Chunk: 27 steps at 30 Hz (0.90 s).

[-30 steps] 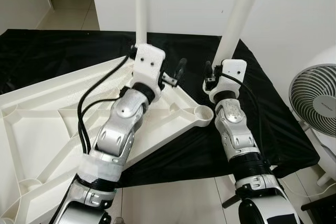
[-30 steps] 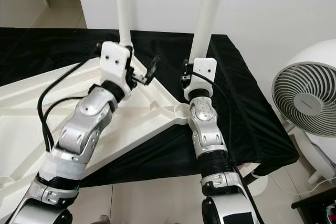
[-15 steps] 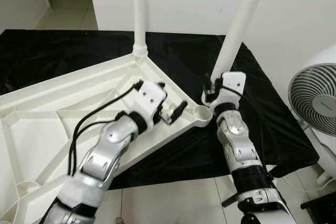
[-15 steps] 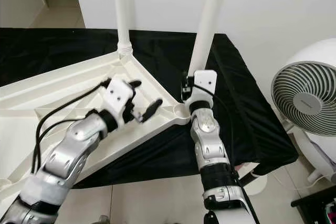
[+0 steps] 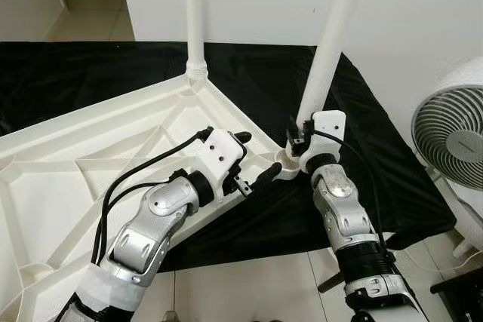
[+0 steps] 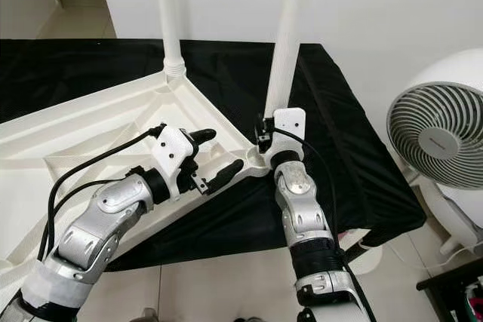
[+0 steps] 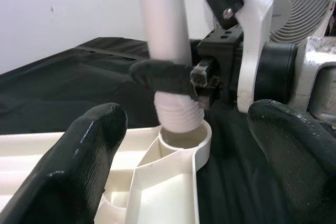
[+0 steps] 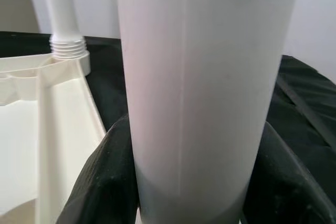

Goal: Building children table

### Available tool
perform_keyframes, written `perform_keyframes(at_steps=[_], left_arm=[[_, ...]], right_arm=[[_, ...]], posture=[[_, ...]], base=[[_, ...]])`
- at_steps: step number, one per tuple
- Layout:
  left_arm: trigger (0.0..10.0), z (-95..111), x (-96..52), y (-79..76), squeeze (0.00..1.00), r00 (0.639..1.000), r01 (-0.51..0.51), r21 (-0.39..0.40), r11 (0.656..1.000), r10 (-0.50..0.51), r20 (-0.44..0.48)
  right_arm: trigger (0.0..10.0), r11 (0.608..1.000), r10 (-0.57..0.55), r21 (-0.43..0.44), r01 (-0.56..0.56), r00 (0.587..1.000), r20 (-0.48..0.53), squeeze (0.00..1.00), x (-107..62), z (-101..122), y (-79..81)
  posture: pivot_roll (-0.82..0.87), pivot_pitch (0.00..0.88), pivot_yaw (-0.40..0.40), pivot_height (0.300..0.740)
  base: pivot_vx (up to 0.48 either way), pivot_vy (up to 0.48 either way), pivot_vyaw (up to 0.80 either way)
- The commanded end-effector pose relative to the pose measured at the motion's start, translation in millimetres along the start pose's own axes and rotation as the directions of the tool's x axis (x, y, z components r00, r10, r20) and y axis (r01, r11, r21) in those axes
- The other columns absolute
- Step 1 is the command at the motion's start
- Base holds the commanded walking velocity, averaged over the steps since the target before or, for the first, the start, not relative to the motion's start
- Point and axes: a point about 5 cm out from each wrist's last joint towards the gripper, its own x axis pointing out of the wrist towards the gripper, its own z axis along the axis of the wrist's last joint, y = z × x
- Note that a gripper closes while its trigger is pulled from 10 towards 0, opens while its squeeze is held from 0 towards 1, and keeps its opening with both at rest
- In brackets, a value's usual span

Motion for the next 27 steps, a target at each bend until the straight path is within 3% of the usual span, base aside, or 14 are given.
perform_keyframes(at_steps=[1,13,27], left_arm=[[10.0,3,0.6,-7.0,0.00,0.997,0.080,0.000,0.997,-0.080,0.002],[10.0,7,1.4,-9.3,0.00,0.996,0.087,0.001,0.996,-0.087,0.010],[10.0,9,0.3,-8.6,0.00,0.995,0.098,0.005,0.995,-0.098,0.003]], right_arm=[[10.0,0.999,0.036,0.003,-0.036,0.998,-0.043,0.00,-3.2,-8,5.6],[10.0,0.997,0.082,-0.002,-0.082,0.995,-0.057,0.00,-5.7,-10,9.8],[10.0,0.998,0.056,0.011,-0.055,0.995,-0.086,0.00,-28.0,-19,-6.1]], posture=[[0.17,0.086,-0.050,0.740],[0.18,0.087,-0.054,0.740],[0.16,0.091,-0.044,0.740]], base=[[0.000,0.000,0.00],[0.000,0.000,0.00],[0.000,0.000,0.00]])
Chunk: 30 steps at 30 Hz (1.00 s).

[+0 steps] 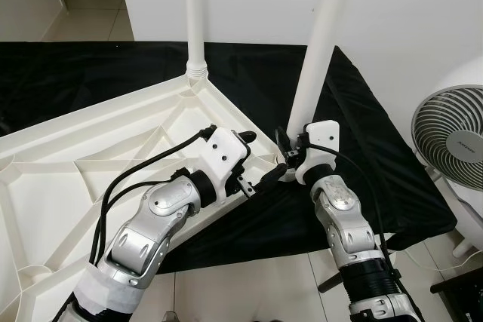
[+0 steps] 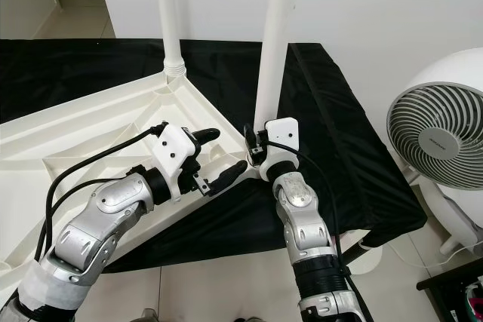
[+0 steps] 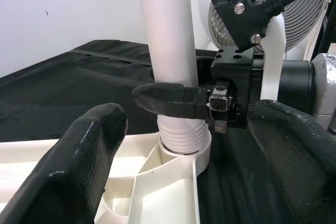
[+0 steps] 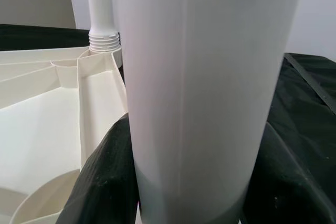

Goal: Building children table

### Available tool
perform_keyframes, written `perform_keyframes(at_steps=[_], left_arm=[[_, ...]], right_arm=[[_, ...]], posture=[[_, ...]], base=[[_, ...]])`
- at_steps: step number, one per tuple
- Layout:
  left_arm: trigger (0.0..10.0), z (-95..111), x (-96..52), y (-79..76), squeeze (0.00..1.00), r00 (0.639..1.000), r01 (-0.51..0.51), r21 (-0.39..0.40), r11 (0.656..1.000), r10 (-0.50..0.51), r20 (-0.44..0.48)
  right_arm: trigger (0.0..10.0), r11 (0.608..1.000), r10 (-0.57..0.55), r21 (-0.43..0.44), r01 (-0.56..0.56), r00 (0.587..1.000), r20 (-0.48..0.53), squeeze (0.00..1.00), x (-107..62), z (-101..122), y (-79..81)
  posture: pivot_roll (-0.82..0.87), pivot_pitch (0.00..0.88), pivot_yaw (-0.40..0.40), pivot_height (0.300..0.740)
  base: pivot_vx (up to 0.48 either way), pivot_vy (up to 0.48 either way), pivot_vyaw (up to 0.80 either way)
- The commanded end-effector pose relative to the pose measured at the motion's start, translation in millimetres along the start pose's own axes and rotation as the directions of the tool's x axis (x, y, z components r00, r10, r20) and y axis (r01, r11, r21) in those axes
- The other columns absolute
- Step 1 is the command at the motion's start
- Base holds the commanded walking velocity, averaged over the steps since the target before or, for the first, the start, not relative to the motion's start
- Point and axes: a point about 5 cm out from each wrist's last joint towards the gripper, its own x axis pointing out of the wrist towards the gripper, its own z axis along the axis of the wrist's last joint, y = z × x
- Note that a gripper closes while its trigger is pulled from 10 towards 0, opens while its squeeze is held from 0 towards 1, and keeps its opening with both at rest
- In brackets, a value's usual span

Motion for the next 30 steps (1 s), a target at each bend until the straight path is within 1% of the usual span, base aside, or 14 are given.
perform_keyframes(at_steps=[1,5,8,9,11,12,13,20,23,24,25,26,27,30], left_arm=[[10.0,1,1.7,-5.1,0.00,0.997,0.077,0.001,0.997,-0.077,0.000],[10.0,2,2.2,-5.7,0.00,0.996,0.084,-0.001,0.996,-0.084,0.001],[10.0,2,1.6,-5.9,0.00,0.996,0.085,-0.002,0.996,-0.085,0.000],[10.0,2,1.6,-5.9,0.00,0.996,0.085,-0.002,0.996,-0.085,0.000],[10.0,3,0.6,-5.9,0.00,0.996,0.084,-0.002,0.996,-0.084,-0.002],[10.0,3,0.6,-5.9,0.00,0.996,0.084,-0.002,0.996,-0.084,-0.002],[10.0,3,0.3,-6.0,0.00,0.997,0.083,-0.002,0.997,-0.083,-0.003],[10.0,4,-1.9,-6.2,0.00,0.997,0.082,-0.002,0.997,-0.082,-0.007],[10.0,5,-2.8,-5.5,0.00,0.997,0.083,-0.001,0.997,-0.083,-0.007],[10.0,5,-3.2,-5.2,0.00,0.996,0.084,-0.001,0.996,-0.084,-0.008],[10.0,5,-3.2,-5.2,0.00,0.996,0.084,-0.001,0.996,-0.084,-0.008],[10.0,5,-3.7,-5.2,0.00,0.996,0.086,0.000,0.996,-0.086,-0.009],[10.0,6,-4.0,-5.4,0.00,0.996,0.090,0.002,0.996,-0.090,-0.010],[10.0,6,-3.9,-5.4,0.00,0.996,0.091,0.001,0.996,-0.091,-0.010]], right_arm=[[10.0,1.000,-0.026,0.014,0.027,0.996,-0.088,0.00,-7.5,-18,-7.7],[10.0,1.000,-0.022,0.014,0.024,0.996,-0.091,0.00,-6.8,-19,-8.1],[10.0,0.996,0.065,-0.053,-0.069,0.995,-0.077,0.00,-9.9,-18,-1.7],[10.0,0.996,0.065,-0.053,-0.069,0.995,-0.077,0.00,-9.9,-18,-1.7],[10.0,0.981,0.152,-0.108,-0.160,0.986,-0.073,0.00,-15.2,-19,4.7],[10.0,0.981,0.152,-0.108,-0.160,0.986,-0.073,0.00,-15.2,-19,4.7],[10.0,0.973,0.183,-0.126,-0.192,0.980,-0.074,0.00,-17.4,-19,6.8],[10.0,0.964,0.222,-0.130,-0.231,0.972,-0.084,0.00,-24.6,-23,4.9],[10.0,0.969,0.208,-0.116,-0.216,0.975,-0.082,0.00,-25.7,-23,1.4],[10.0,0.977,0.187,-0.085,-0.193,0.979,-0.077,0.00,-25.7,-24,-0.7],[10.0,0.977,0.187,-0.085,-0.193,0.979,-0.077,0.00,-25.7,-24,-0.7],[10.0,0.986,0.160,-0.040,-0.164,0.984,-0.076,0.00,-25.7,-25,-3.0],[10.0,0.993,0.107,0.050,-0.103,0.991,-0.076,0.00,-25.6,-27,-7.3],[10.0,0.993,0.092,0.081,-0.086,0.993,-0.076,0.00,-25.5,-27,-8.4]], posture=[[0.16,0.090,-0.041,0.740],[0.16,0.091,-0.037,0.740],[0.16,0.097,-0.036,0.740],[0.16,0.097,-0.036,0.740],[0.16,0.102,-0.036,0.740],[0.16,0.102,-0.036,0.740],[0.16,0.102,-0.036,0.740],[0.17,0.112,-0.031,0.740],[0.17,0.115,-0.026,0.740],[0.17,0.115,-0.024,0.740],[0.17,0.115,-0.024,0.740],[0.17,0.116,-0.019,0.740],[0.18,0.118,-0.019,0.740],[0.18,0.118,-0.019,0.740]], base=[[0.000,0.000,0.00],[0.000,0.000,0.00],[0.000,0.000,0.00],[0.000,0.000,0.00],[0.000,0.000,0.00],[0.000,0.000,0.00],[0.000,0.000,0.00],[0.000,0.000,0.00],[0.000,0.000,0.00],[0.000,0.000,0.00],[0.000,0.000,0.00],[0.000,0.000,0.00],[0.000,0.000,0.00],[0.000,0.000,0.00]])
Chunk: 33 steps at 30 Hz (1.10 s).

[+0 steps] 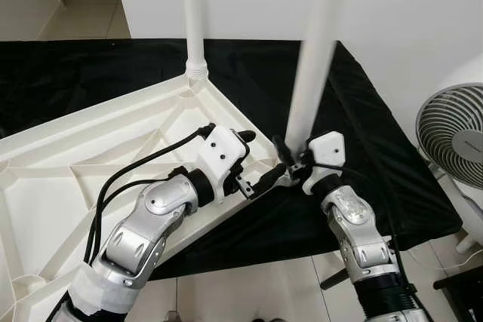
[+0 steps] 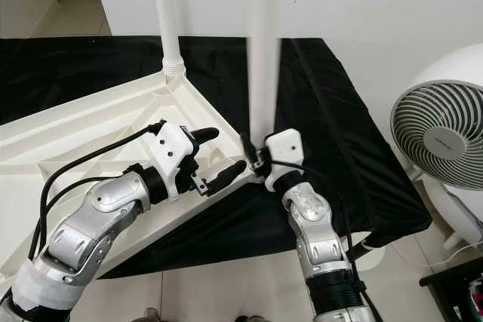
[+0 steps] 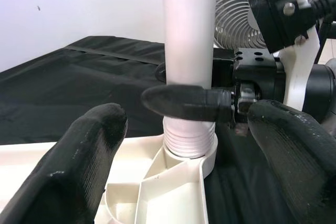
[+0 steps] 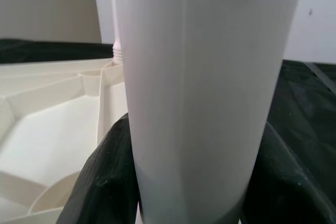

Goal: Building children table

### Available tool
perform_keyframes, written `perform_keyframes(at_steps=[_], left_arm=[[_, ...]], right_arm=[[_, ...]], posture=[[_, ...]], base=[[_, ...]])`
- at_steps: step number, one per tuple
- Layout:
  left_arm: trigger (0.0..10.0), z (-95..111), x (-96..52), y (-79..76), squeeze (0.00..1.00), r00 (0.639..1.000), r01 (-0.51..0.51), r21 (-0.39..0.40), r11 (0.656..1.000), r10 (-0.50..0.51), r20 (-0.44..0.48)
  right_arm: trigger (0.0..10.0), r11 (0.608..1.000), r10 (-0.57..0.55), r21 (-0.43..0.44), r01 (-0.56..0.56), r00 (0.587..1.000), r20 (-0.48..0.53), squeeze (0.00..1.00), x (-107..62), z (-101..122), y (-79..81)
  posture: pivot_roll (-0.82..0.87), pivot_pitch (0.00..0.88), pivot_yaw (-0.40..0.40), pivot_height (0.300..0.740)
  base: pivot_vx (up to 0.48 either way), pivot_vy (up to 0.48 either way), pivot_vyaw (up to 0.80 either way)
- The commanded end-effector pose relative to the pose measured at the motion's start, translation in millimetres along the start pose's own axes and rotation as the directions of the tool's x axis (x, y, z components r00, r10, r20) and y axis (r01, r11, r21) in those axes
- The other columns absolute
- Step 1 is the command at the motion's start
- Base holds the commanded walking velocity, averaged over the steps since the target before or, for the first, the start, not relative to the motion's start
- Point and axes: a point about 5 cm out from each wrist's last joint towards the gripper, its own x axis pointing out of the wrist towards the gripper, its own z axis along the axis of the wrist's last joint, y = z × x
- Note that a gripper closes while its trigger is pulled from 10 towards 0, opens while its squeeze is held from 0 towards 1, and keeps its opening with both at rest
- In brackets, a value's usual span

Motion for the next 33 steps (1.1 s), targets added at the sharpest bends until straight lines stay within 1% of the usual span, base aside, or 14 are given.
perform_keyframes(at_steps=[1,7,13,16,17,20,22,26,27,28,29,30,32,33], left_arm=[[10.0,1,-0.7,-5.2,0.00,0.997,0.075,-0.005,0.997,-0.075,-0.005],[10.0,2,-1.2,-5.1,0.00,0.997,0.077,-0.005,0.997,-0.077,-0.004],[10.0,3,-1.8,-5.4,0.00,0.997,0.076,-0.006,0.997,-0.076,-0.005],[10.0,3,-2.0,-5.4,0.00,0.997,0.075,-0.007,0.997,-0.075,-0.004],[10.0,3,-2.2,-5.4,0.00,0.997,0.075,-0.008,0.997,-0.075,-0.004],[10.0,3,-2.4,-5.4,0.00,0.997,0.074,-0.008,0.997,-0.074,-0.004],[10.0,3,-2.4,-5.2,0.00,0.997,0.076,-0.007,0.997,-0.076,-0.004],[10.0,4,-2.2,-4.8,0.00,0.997,0.076,-0.007,0.997,-0.076,-0.004],[10.0,4,-2.2,-4.5,0.00,0.997,0.076,-0.007,0.997,-0.076,-0.004],[10.0,4,-2.2,-4.5,0.00,0.997,0.076,-0.007,0.997,-0.076,-0.004],[10.0,4,-2.3,-4.1,0.00,0.997,0.075,-0.005,0.997,-0.075,-0.004],[10.0,4,-2.3,-4.1,0.00,0.997,0.075,-0.005,0.997,-0.075,-0.004],[10.0,4,-2.6,-3.3,0.00,0.997,0.073,-0.003,0.997,-0.073,-0.005],[10.0,4,-2.6,-3.3,0.00,0.997,0.073,-0.003,0.997,-0.073,-0.005]], right_arm=[[10.0,0.997,-0.035,0.068,0.044,0.992,-0.124,0.00,-10.6,-25,-3.6],[10.0,0.987,-0.081,0.129,0.097,0.989,-0.127,0.00,-12.8,-26,-5.6],[10.0,0.988,-0.080,0.125,0.094,0.990,-0.113,0.00,-18.4,-28,-0.2],[10.0,0.984,-0.092,0.142,0.107,0.990,-0.111,0.00,-22.5,-29,0.5],[10.0,0.975,-0.123,0.171,0.142,0.985,-0.119,0.00,-25.5,-32,-2.5],[10.0,0.967,-0.145,0.191,0.168,0.981,-0.125,0.00,-27.6,-35,-4.8],[10.0,0.935,-0.228,0.240,0.259,0.962,-0.152,0.00,-30.1,-40,-14.6],[10.0,0.935,-0.245,0.223,0.277,0.956,-0.160,0.00,-29.8,-42,-17.3],[10.0,0.946,-0.230,0.197,0.258,0.961,-0.154,0.00,-28.9,-41,-15.8],[10.0,0.946,-0.230,0.197,0.258,0.961,-0.154,0.00,-28.9,-41,-15.8],[10.0,0.960,-0.206,0.161,0.228,0.968,-0.143,0.00,-27.4,-39,-13.2],[10.0,0.960,-0.206,0.161,0.228,0.968,-0.143,0.00,-27.4,-39,-13.2],[10.0,0.983,-0.148,0.087,0.162,0.978,-0.144,0.00,-21.3,-36,-7.9],[10.0,0.983,-0.148,0.087,0.162,0.978,-0.144,0.00,-21.3,-36,-7.9]], posture=[[0.18,0.120,-0.017,0.740],[0.17,0.124,-0.017,0.740],[0.17,0.126,-0.019,0.740],[0.17,0.127,-0.019,0.740],[0.17,0.129,-0.018,0.740],[0.17,0.129,-0.018,0.740],[0.17,0.129,-0.017,0.740],[0.18,0.128,-0.017,0.740],[0.18,0.127,-0.017,0.740],[0.18,0.127,-0.017,0.740],[0.18,0.127,-0.017,0.740],[0.18,0.127,-0.017,0.740],[0.18,0.125,-0.015,0.740],[0.18,0.125,-0.015,0.740]], base=[[0.000,0.000,0.00],[0.000,0.000,0.00],[0.000,0.000,0.00],[0.000,0.000,0.00],[0.000,0.000,0.00],[0.000,0.000,0.00],[0.000,0.000,0.00],[0.000,0.000,0.00],[0.000,0.000,0.00],[0.000,0.000,0.00],[0.000,0.000,0.00],[0.000,0.000,0.00],[0.000,0.000,0.00],[0.000,0.000,0.00]])
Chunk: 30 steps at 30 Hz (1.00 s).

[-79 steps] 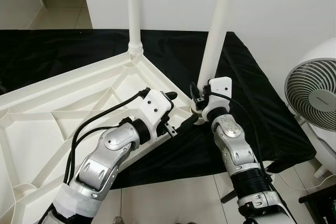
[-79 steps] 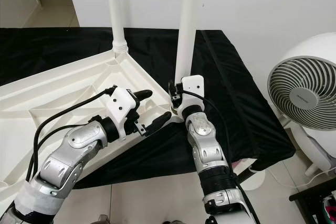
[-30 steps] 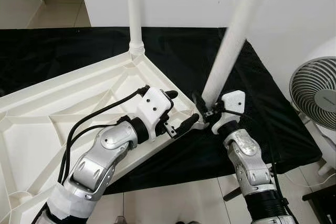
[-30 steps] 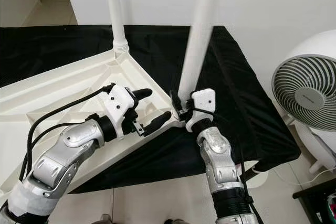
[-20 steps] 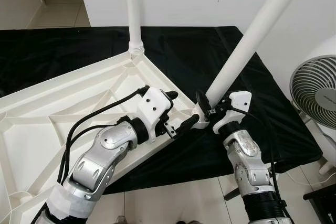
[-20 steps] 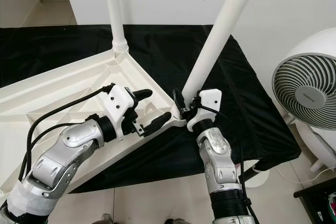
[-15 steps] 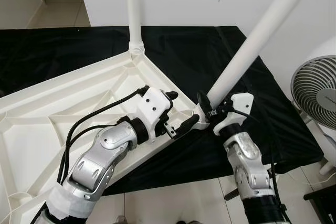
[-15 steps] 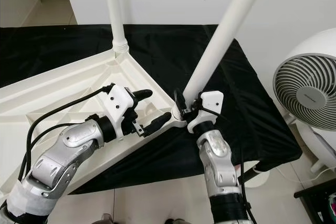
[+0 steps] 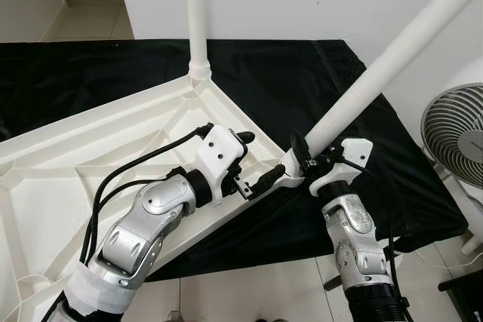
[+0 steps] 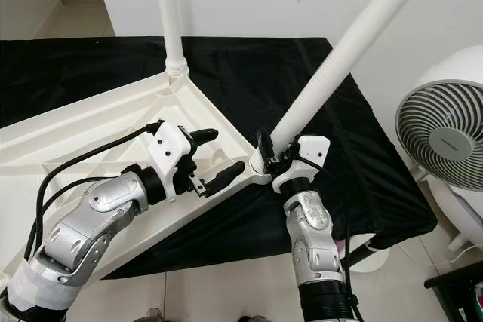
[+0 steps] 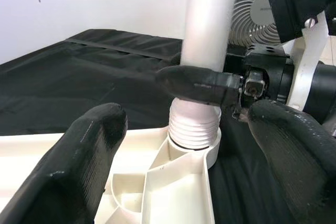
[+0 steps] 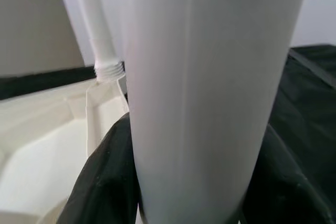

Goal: Building children table

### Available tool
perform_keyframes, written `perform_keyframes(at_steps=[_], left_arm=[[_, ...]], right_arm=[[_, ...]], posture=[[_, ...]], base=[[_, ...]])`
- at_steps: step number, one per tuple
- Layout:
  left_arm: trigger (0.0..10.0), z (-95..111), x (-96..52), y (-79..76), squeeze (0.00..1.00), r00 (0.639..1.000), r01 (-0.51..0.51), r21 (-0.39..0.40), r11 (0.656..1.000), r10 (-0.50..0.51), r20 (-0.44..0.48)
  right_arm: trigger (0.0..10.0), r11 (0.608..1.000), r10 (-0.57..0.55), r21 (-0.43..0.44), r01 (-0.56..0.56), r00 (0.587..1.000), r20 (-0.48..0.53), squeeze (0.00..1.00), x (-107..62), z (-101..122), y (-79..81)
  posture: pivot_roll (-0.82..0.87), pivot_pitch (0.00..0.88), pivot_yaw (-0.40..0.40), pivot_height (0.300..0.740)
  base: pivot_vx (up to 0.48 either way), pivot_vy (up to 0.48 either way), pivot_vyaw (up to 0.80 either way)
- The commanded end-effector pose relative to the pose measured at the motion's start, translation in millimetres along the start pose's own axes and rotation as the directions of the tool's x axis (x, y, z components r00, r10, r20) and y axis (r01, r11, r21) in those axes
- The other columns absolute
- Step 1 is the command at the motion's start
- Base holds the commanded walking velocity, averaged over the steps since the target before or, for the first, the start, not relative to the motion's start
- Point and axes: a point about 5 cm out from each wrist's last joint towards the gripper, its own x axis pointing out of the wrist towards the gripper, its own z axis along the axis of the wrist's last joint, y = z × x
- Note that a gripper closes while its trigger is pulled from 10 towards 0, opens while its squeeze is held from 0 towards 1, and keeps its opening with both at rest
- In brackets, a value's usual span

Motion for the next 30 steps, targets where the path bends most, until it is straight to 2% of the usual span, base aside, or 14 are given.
perform_keyframes(at_steps=[1,2,4,5,6,8,11,12,13,14,19,21,25,30], left_arm=[[10.0,5,-0.2,-4.3,0.00,0.998,0.064,0.010,0.998,-0.064,0.008],[10.0,5,-0.3,-4.2,0.00,0.998,0.064,0.011,0.998,-0.064,0.009],[10.0,5,-0.3,-4.2,0.00,0.998,0.064,0.011,0.998,-0.064,0.009],[10.0,5,-0.4,-4.0,0.00,0.998,0.063,0.012,0.998,-0.063,0.010],[10.0,5,-0.4,-4.0,0.00,0.998,0.063,0.012,0.998,-0.063,0.010],[10.0,6,-0.3,-3.6,0.00,0.998,0.061,0.014,0.998,-0.061,0.011],[10.0,6,-0.3,-3.5,0.00,0.998,0.061,0.015,0.998,-0.061,0.010],[10.0,6,-0.5,-3.4,0.00,0.998,0.058,0.015,0.998,-0.058,0.011],[10.0,6,-0.5,-3.4,0.00,0.998,0.058,0.015,0.998,-0.058,0.011],[10.0,6,-0.5,-3.3,0.00,0.998,0.057,0.016,0.998,-0.057,0.011],[10.0,6,-0.6,-3.5,0.00,0.998,0.056,0.015,0.998,-0.056,0.012],[10.0,6,-1.1,-3.7,0.00,0.998,0.056,0.018,0.998,-0.056,0.011],[10.0,7,-1.2,-3.5,0.00,0.998,0.054,0.017,0.998,-0.055,0.011],[10.0,7,-1.0,-3.6,0.00,0.998,0.055,0.017,0.998,-0.055,0.012]], right_arm=[[10.0,0.999,-0.023,-0.046,0.015,0.986,-0.166,0.00,-10.0,-28,-6.4],[10.0,0.996,-0.007,-0.085,-0.010,0.981,-0.196,0.00,-6.6,-29,-5.6],[10.0,0.996,-0.007,-0.085,-0.010,0.981,-0.196,0.00,-6.6,-29,-5.6],[10.0,0.995,0.007,-0.095,-0.031,0.969,-0.246,0.00,-1.0,-30,-6.2],[10.0,0.995,0.007,-0.095,-0.031,0.969,-0.246,0.00,-1.0,-30,-6.2],[10.0,0.997,0.022,-0.061,-0.041,0.957,-0.289,0.00,2.2,-33,-6.0],[10.0,0.998,0.024,-0.046,-0.040,0.955,-0.297,0.00,3.3,-34,-6.1],[10.0,1.000,0.006,0.009,-0.004,0.951,-0.309,0.00,3.8,-37,-8.2],[10.0,1.000,0.006,0.009,-0.004,0.951,-0.309,0.00,3.8,-37,-8.2],[10.0,0.998,-0.013,0.049,0.030,0.947,-0.322,0.00,3.6,-40,-10.4],[10.0,0.995,-0.040,0.071,0.068,0.943,-0.332,0.00,3.4,-42,-13.5],[10.0,0.983,-0.091,0.119,0.142,0.929,-0.358,0.00,1.9,-46,-19.0],[10.0,0.985,-0.097,0.096,0.140,0.928,-0.359,0.00,1.1,-46,-20.6],[10.0,0.998,-0.047,0.033,0.061,0.943,-0.330,0.00,0.0,-42,-12.8]], posture=[[0.18,0.125,-0.015,0.740],[0.18,0.124,-0.014,0.740],[0.18,0.124,-0.014,0.740],[0.18,0.124,-0.014,0.740],[0.18,0.124,-0.014,0.740],[0.18,0.123,-0.015,0.740],[0.19,0.123,-0.018,0.740],[0.19,0.123,-0.019,0.740],[0.19,0.123,-0.019,0.740],[0.19,0.123,-0.019,0.740],[0.19,0.124,-0.019,0.740],[0.19,0.124,-0.019,0.740],[0.19,0.122,-0.019,0.740],[0.19,0.122,-0.020,0.740]], base=[[0.000,0.000,0.00],[0.000,0.000,0.00],[0.000,0.000,0.00],[0.000,0.000,0.00],[0.000,0.000,0.00],[0.000,0.000,0.00],[0.000,0.000,0.00],[0.000,0.000,0.00],[0.000,0.000,0.00],[0.000,0.000,0.00],[0.000,0.000,0.00],[0.000,0.000,0.00],[0.000,0.000,0.00],[0.000,0.000,0.00]])
